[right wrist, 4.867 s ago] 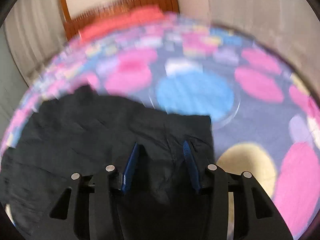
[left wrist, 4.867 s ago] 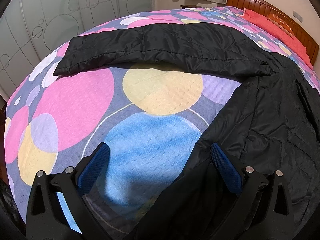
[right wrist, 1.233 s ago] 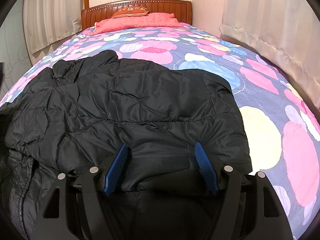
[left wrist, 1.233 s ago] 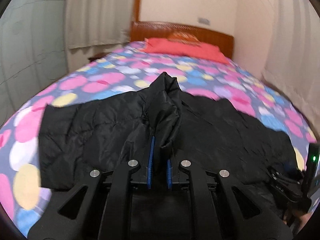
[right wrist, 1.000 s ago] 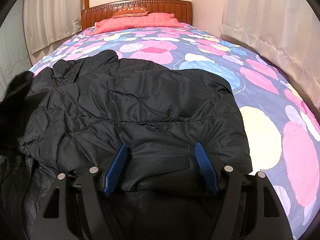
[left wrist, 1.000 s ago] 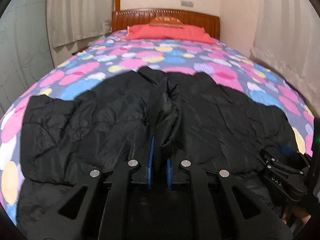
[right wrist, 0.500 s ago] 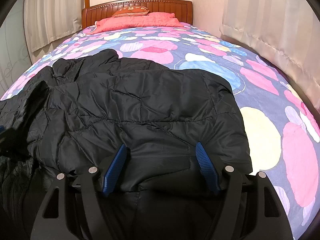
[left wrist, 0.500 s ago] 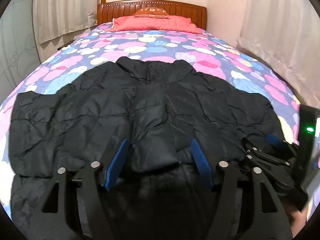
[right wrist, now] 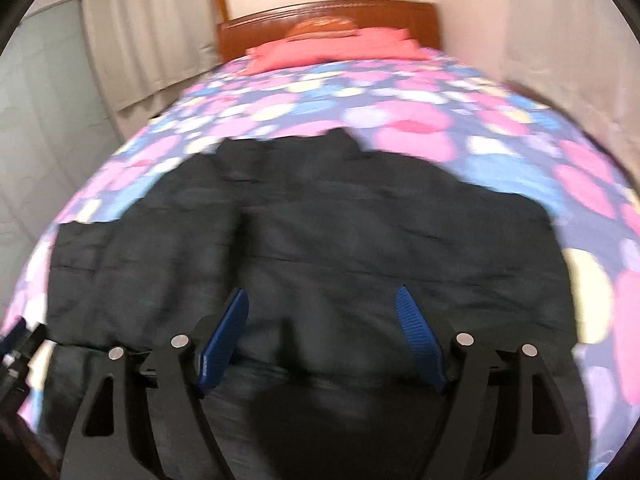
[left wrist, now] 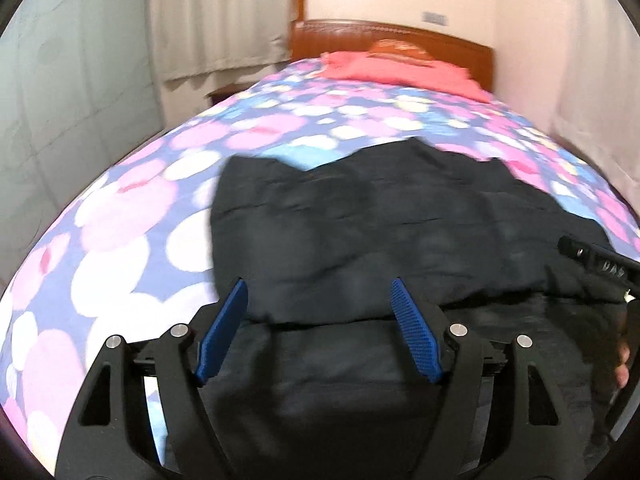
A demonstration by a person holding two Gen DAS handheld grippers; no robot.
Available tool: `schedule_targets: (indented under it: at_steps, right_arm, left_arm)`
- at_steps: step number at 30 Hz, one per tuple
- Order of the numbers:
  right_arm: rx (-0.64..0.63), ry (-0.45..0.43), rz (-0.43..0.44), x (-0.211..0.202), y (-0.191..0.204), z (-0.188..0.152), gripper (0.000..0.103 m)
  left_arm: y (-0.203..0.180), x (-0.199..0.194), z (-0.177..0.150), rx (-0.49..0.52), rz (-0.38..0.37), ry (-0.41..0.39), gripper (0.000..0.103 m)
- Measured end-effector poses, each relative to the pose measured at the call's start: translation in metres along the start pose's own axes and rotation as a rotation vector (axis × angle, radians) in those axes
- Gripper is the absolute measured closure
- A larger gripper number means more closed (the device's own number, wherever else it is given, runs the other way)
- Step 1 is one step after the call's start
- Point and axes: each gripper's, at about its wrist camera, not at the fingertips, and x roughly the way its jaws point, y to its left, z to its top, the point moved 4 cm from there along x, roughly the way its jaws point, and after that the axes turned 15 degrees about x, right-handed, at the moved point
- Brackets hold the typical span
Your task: Fold large clothes
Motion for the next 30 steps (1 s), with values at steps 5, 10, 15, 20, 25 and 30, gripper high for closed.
schedule_targets:
  at_steps: [5,10,15,20,25,30]
  right_arm:
    - [-0.03,0.054,0.065,0.03,0.05,-0.005,0.032]
    - [-0.079,0.104,0.079,0.043,0.07,-0.015,0.084]
    - [-0.063,-0.025,0.048,0.004,0.042,0.01,0.089]
    - [-0.056,-0.125,-0.091,-0.015,-0.014,0.032,0.089]
    - [0.059,-0.058,-0.141,0.0,-0.081,0.035,0.089]
    - [0.074,0.037,-0.117,0.017,-0.093,0.026,0.079]
  left_arm:
    - [0.027,0.002,-0.007,-0.039,0.025,0.01,0.029]
    - [0.031,0.007,-0.006,-0.048,0.011,0.013,0.029]
    - [0.033,0.002,-0.002,-0.061,-0.016,-0.014,0.028]
    - [0.025,0.006,0.004,-0.052,-0.047,-0.013,0.028]
    - [0.006,0.015,0.012,-0.025,-0.086,-0.004,0.028]
    - [-0.013,0.036,0.023,0.02,-0.11,0.025,0.027]
